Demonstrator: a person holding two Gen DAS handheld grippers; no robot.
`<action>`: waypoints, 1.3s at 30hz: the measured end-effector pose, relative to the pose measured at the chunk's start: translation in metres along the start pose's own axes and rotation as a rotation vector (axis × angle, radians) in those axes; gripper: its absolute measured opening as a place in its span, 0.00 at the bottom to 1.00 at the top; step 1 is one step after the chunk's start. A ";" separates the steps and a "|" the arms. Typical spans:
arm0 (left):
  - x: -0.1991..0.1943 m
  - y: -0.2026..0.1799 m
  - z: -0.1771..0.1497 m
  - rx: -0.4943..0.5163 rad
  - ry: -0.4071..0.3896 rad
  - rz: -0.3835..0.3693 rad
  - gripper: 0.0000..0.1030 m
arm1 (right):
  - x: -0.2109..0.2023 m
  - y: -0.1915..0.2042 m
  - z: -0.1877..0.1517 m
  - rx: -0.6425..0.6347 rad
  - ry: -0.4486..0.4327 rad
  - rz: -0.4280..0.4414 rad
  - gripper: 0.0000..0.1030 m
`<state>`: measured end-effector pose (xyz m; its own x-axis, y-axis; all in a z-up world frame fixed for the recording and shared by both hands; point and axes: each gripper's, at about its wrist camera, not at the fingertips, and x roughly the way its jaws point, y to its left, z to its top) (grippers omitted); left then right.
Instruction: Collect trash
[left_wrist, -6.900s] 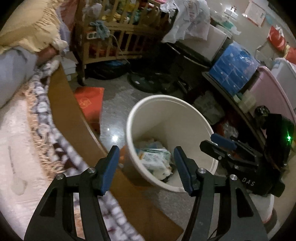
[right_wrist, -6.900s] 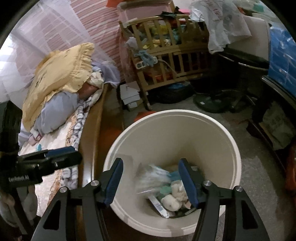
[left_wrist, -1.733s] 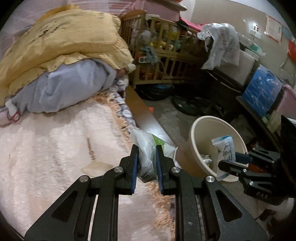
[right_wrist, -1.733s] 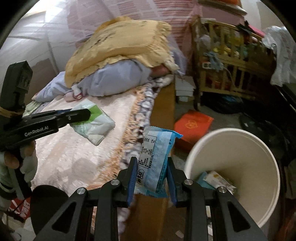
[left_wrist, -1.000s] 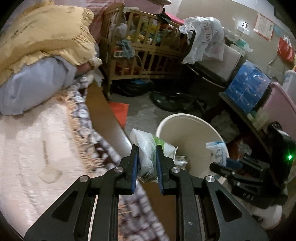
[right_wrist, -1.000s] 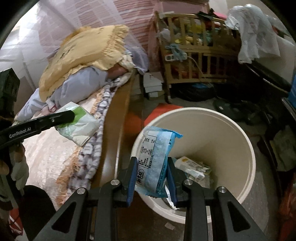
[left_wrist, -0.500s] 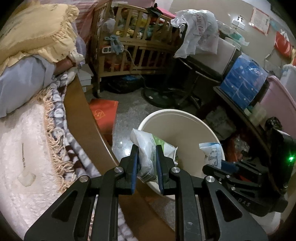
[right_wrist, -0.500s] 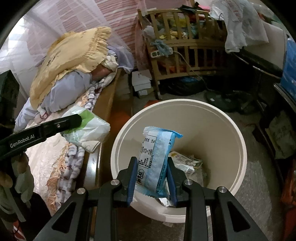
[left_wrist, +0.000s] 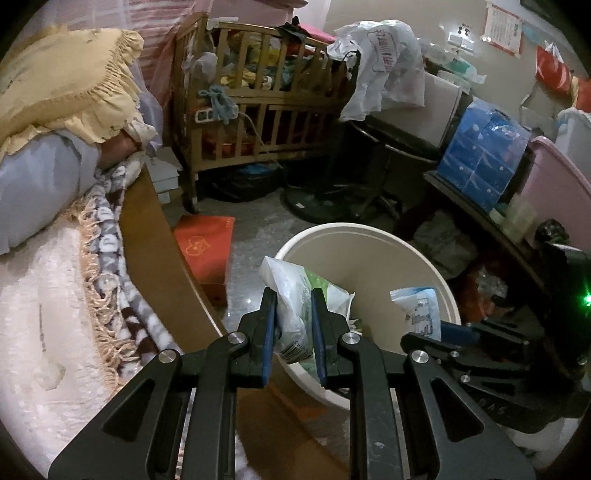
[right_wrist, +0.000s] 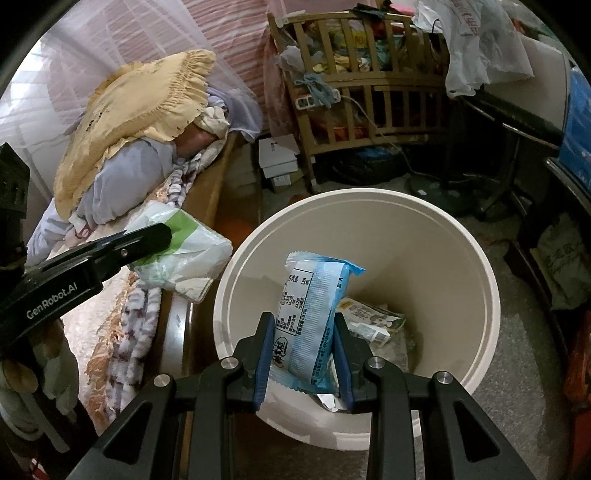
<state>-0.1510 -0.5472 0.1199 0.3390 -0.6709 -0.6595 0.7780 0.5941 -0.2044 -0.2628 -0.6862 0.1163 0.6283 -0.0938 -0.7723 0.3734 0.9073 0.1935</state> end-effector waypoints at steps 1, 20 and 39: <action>0.002 0.001 0.000 -0.005 0.002 -0.009 0.15 | 0.001 0.000 0.000 0.002 0.000 -0.002 0.28; 0.016 0.002 0.000 -0.052 0.031 -0.056 0.63 | -0.001 0.000 -0.012 0.052 -0.034 -0.075 0.52; -0.048 0.019 -0.013 0.033 -0.145 0.115 0.63 | -0.063 0.055 -0.011 -0.013 -0.218 -0.174 0.65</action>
<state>-0.1593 -0.4975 0.1386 0.4975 -0.6581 -0.5651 0.7462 0.6569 -0.1081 -0.2892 -0.6261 0.1686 0.6880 -0.3331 -0.6448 0.4804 0.8750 0.0606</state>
